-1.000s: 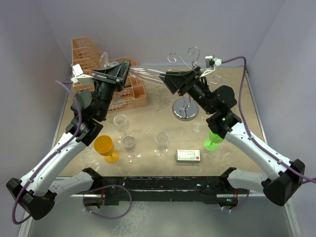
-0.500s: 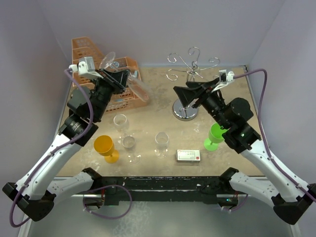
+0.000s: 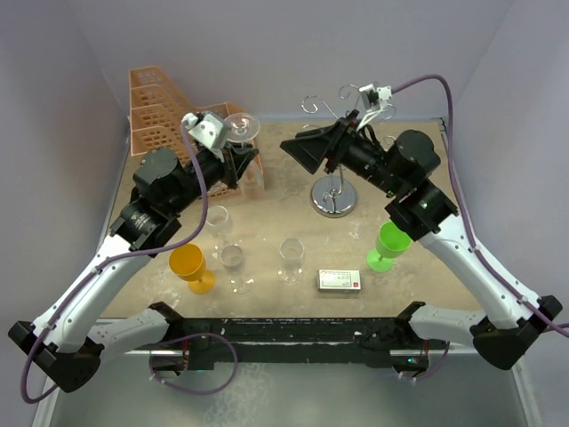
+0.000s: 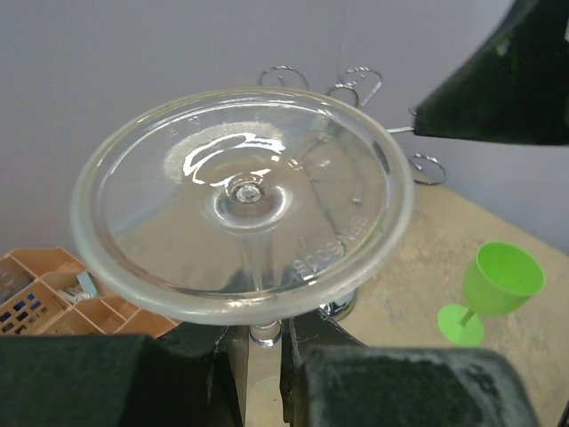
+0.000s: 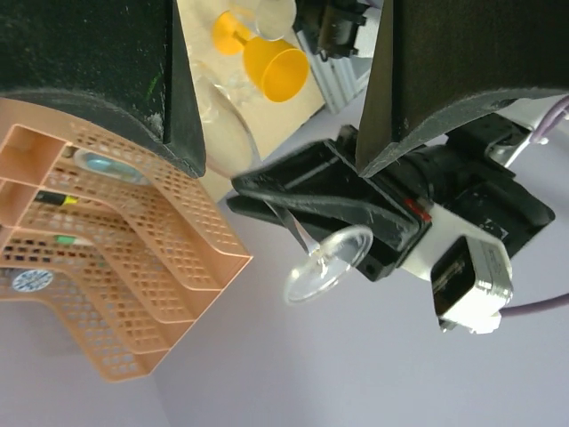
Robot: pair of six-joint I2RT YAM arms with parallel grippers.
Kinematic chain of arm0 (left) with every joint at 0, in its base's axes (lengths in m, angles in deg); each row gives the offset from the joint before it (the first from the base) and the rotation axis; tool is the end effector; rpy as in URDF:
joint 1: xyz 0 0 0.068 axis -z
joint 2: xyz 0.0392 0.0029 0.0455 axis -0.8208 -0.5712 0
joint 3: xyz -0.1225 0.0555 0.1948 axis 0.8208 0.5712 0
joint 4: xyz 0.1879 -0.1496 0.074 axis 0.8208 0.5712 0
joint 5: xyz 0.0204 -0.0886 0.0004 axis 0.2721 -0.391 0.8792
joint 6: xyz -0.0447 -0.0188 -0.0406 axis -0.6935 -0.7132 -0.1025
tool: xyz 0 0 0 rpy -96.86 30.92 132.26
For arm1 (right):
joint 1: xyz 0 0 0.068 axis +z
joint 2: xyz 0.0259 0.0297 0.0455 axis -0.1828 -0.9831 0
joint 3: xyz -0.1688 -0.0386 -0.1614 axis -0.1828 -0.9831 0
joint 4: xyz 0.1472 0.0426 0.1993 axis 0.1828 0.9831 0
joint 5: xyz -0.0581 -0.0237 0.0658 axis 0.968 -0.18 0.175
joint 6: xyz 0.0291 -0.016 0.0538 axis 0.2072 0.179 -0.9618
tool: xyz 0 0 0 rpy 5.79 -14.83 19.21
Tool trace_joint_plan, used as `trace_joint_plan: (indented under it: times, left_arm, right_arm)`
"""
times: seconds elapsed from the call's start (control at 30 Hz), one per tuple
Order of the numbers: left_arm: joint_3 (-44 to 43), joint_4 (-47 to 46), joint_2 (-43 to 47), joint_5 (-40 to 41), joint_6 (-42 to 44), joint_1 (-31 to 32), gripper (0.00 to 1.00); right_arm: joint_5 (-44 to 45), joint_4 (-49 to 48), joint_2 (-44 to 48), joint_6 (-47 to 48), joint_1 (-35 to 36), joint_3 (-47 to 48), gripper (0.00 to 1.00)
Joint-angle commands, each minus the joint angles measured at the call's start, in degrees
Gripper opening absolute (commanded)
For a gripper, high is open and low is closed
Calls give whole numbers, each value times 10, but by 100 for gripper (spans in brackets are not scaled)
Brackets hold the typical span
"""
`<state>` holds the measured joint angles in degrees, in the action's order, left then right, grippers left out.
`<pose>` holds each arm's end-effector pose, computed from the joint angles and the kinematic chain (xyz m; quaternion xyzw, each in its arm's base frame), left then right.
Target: Place the wine glass upside down on the wine glass rack
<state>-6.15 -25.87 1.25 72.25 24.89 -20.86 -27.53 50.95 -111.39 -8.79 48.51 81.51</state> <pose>0.1964 -0.1395 0.4191 0.1978 0.6473 -0.2836 0.6793 0.1970 0.1699 0.4648 -0.1066 0.5740 0.5587 0.5890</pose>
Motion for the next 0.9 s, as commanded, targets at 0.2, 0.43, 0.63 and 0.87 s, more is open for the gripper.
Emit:
trace_joint_plan:
  times: [0.2, 0.43, 0.63, 0.87]
  left_arm:
    - [-36, -18, -22, -184, 111, 2, 0]
    - [-14, -48, -29, -220, 119, 2, 0]
    - [0, -60, -33, -232, 126, 2, 0]
    - [12, -69, -31, -225, 125, 2, 0]
  right_arm:
    - [-91, -34, -26, -103, 3, 52, 69]
    - [-36, 6, -45, -149, 3, 61, 58]
    - [-23, 19, -60, -174, 3, 60, 44]
    - [-8, 10, -59, -209, 3, 54, 12]
